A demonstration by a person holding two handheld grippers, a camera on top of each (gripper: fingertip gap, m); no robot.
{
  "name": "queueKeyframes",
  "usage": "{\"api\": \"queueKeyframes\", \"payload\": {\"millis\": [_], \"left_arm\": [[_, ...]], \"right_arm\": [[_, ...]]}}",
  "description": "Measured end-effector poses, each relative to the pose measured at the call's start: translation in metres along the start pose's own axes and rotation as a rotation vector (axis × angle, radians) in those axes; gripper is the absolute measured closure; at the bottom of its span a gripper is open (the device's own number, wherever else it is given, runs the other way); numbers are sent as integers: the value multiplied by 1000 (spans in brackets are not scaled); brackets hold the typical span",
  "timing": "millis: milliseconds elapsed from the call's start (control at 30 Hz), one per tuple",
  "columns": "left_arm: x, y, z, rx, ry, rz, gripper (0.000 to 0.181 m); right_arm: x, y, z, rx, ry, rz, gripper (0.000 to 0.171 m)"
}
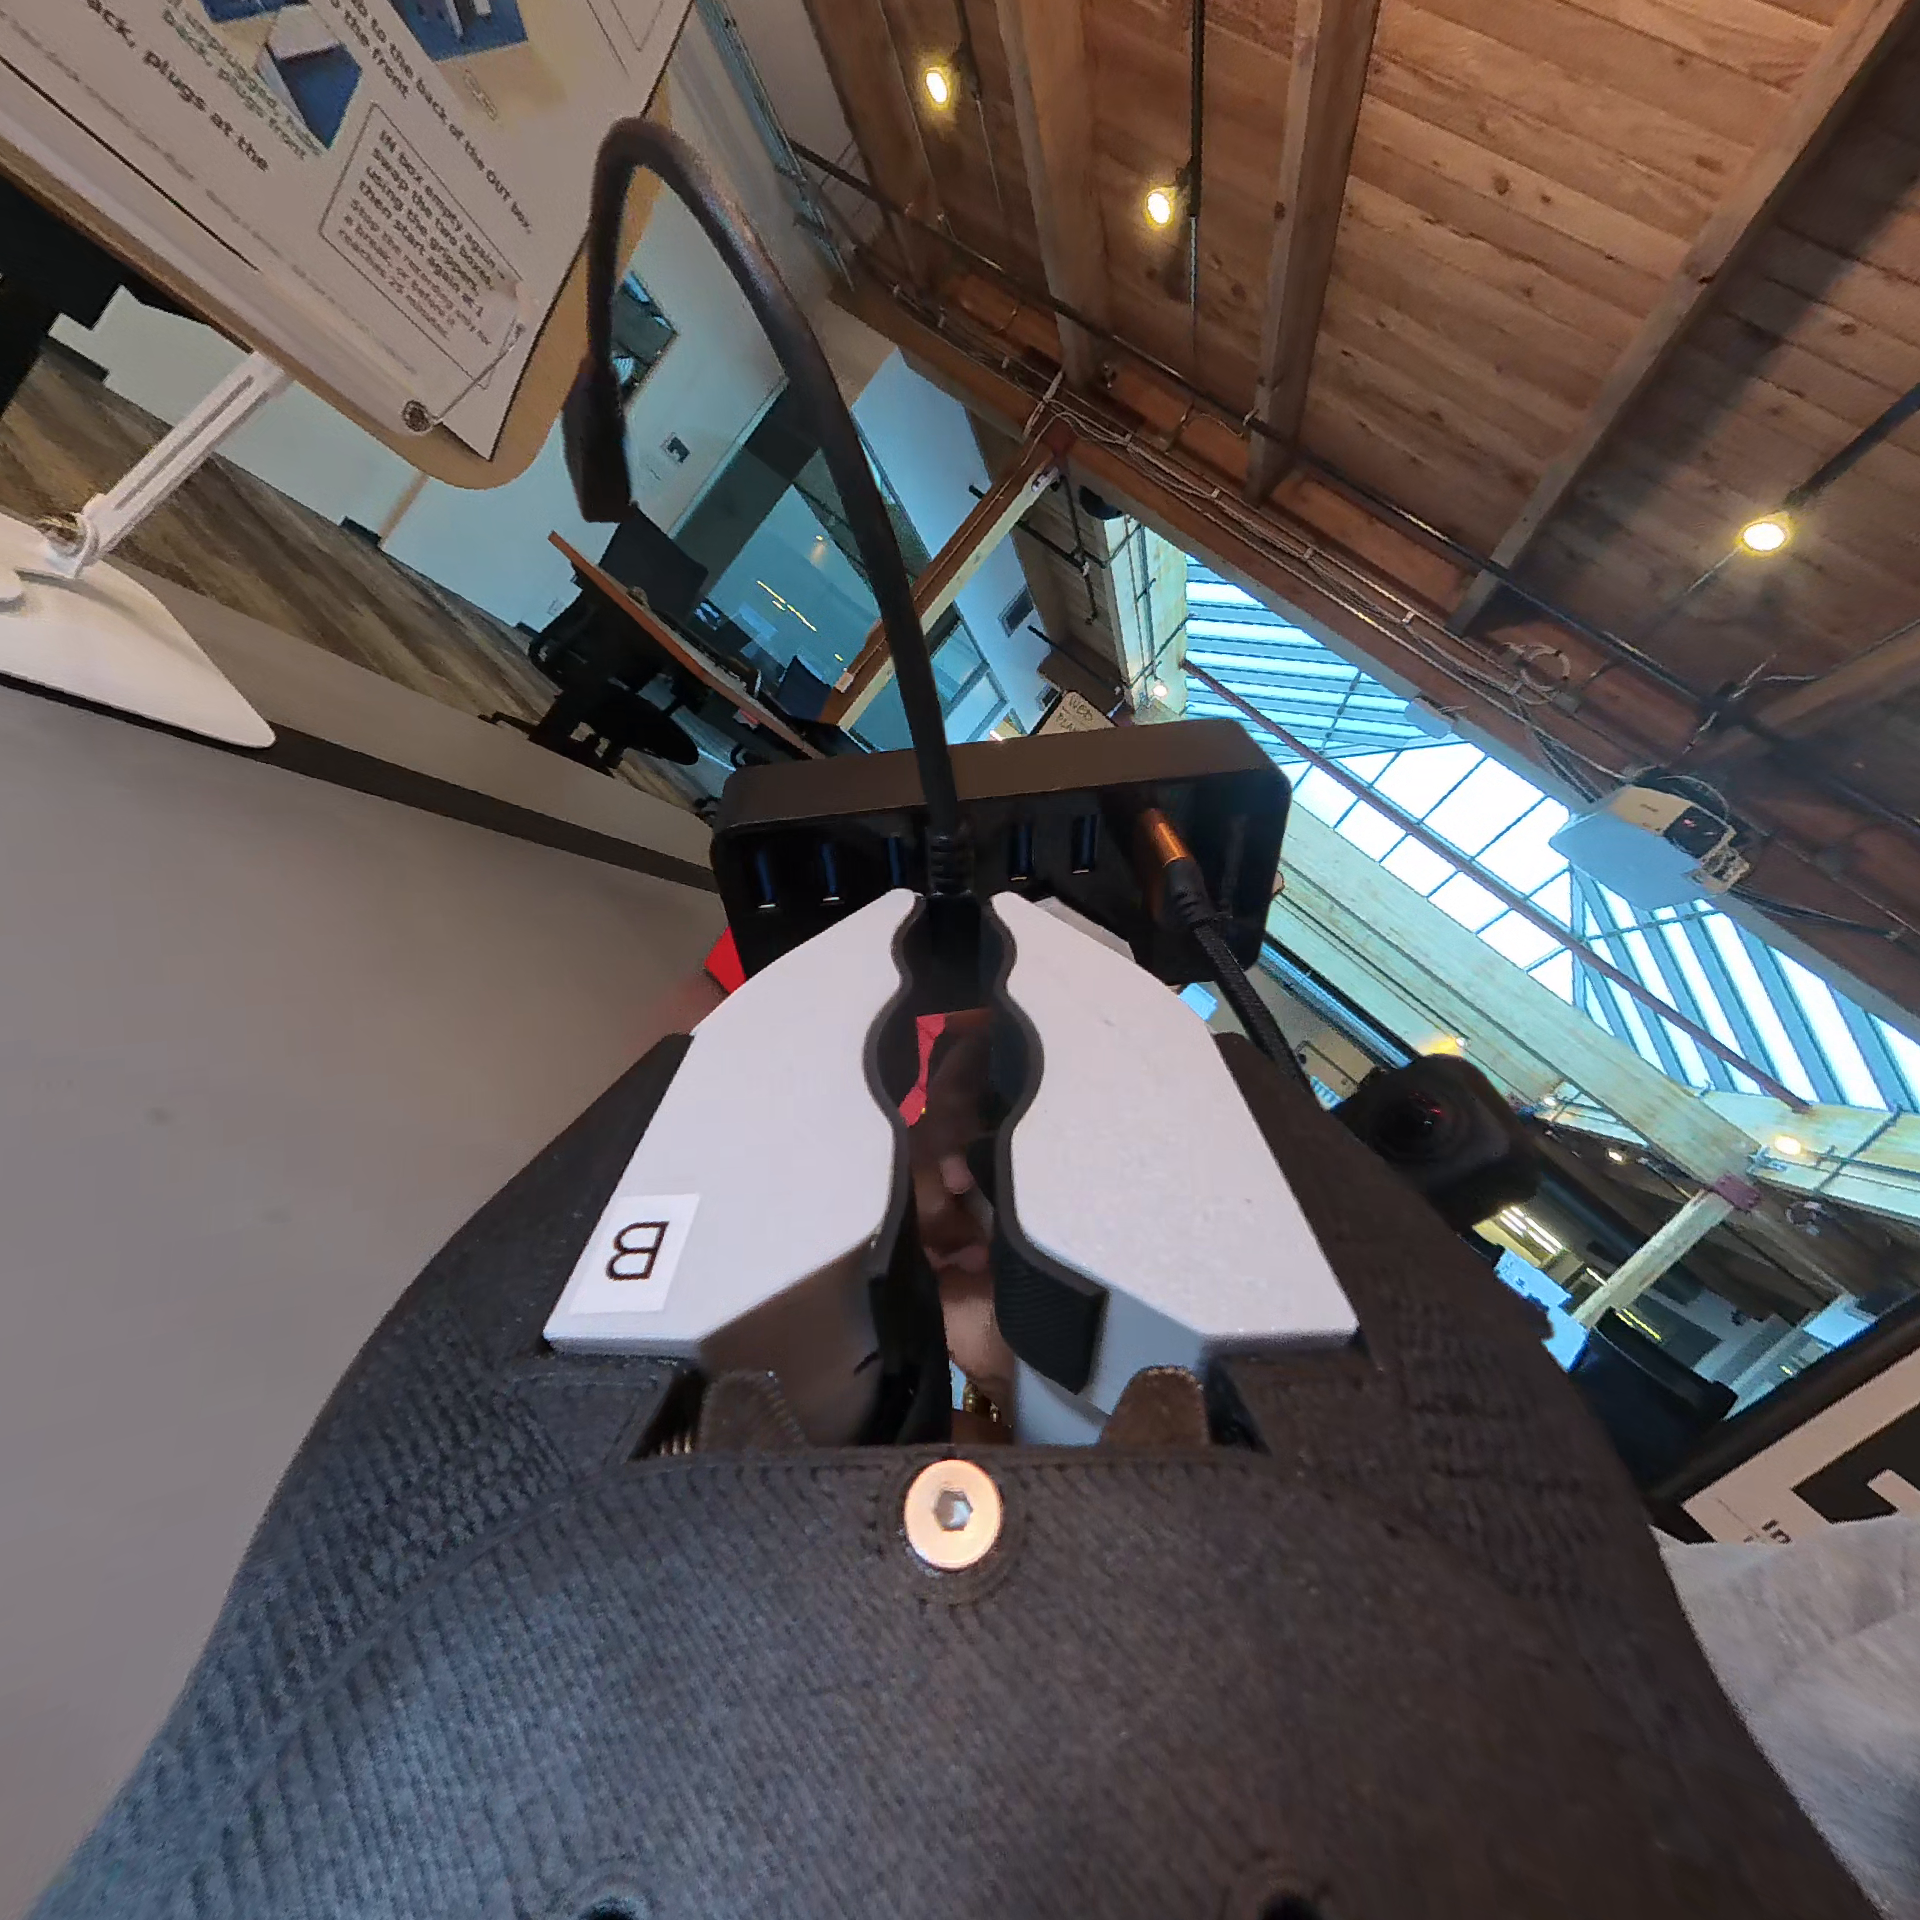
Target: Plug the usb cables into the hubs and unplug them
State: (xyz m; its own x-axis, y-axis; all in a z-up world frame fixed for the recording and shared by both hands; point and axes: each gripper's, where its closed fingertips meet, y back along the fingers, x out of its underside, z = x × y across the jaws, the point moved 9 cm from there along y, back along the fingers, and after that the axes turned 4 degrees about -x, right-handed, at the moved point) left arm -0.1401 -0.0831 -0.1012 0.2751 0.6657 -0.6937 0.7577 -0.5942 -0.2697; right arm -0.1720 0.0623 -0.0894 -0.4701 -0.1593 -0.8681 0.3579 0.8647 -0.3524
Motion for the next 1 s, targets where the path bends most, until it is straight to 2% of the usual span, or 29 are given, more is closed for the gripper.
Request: {"api": "queueKeyframes", "payload": {"millis": [300,467,600,800,1000], "left_arm": [[1,1,2,79,9,46,173],[0,-1,1,123,-20,135,173],[-3,-1,3,105,-46,207,173],[-5,-1,7,142,-24,276,174],[-1,-4,11,154,-3,308,173]], "right_arm": [[-6,5,-2,-95,-3,47,143],[-13,10,-6,-161,47,73,143],[-12,10,0,-181,165,121,143],[-13,11,-2,-237,120,156,143],[-12,13,-5,-260,175,189,143]]}}
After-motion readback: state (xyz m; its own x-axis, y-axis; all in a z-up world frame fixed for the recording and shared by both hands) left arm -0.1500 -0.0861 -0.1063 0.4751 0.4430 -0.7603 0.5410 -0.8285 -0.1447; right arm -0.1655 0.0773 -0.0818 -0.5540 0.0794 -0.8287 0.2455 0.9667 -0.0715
